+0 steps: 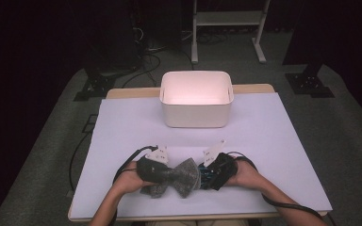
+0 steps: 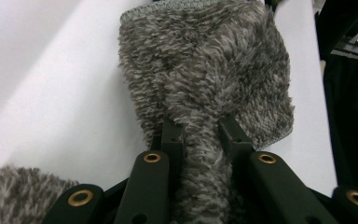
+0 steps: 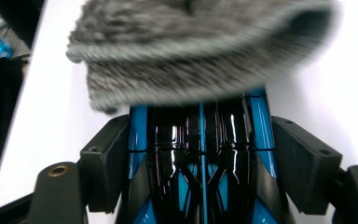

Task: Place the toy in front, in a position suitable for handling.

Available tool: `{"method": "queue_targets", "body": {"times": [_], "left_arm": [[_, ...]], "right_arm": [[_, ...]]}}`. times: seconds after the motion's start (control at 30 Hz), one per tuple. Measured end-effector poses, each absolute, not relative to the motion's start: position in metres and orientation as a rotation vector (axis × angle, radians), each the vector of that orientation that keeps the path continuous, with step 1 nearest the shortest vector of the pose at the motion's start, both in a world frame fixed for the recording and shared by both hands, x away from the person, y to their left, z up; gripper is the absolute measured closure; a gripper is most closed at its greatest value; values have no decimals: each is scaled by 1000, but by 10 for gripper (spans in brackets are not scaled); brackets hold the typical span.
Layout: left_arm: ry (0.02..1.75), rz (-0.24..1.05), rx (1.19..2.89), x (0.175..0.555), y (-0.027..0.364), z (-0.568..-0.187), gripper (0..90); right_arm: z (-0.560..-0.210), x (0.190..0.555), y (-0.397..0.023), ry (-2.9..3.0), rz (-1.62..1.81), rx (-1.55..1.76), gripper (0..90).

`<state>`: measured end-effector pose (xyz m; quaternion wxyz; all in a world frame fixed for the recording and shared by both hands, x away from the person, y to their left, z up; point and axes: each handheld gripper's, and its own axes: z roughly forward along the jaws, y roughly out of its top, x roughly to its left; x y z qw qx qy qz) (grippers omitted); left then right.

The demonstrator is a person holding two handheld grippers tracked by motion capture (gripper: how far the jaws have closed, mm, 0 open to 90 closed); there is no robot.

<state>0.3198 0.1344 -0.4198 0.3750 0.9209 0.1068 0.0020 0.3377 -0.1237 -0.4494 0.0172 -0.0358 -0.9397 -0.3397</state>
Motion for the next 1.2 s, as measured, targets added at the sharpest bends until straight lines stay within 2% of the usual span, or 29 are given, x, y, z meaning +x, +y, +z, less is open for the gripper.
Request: {"method": "queue_targets", "body": {"times": [0.27, 0.37, 0.5, 0.67, 1.2], "left_arm": [[259, 1, 2351, 317, 128, -428, 756], [275, 0, 2339, 317, 131, -430, 756], [274, 7, 2335, 316, 133, -430, 756], [269, 13, 2353, 316, 128, -427, 755], [77, 6, 2445, 321, 54, -407, 756]], "right_arm": [[-446, 334, -94, -2947, -1037, -3, 255], [-443, 334, -100, -2950, -1050, -39, 183], [-437, 332, -123, -2945, -1086, -113, 181], [-445, 329, -140, -2931, -1104, -192, 202], [-453, 327, -135, -2910, -1165, -197, 214]]}}
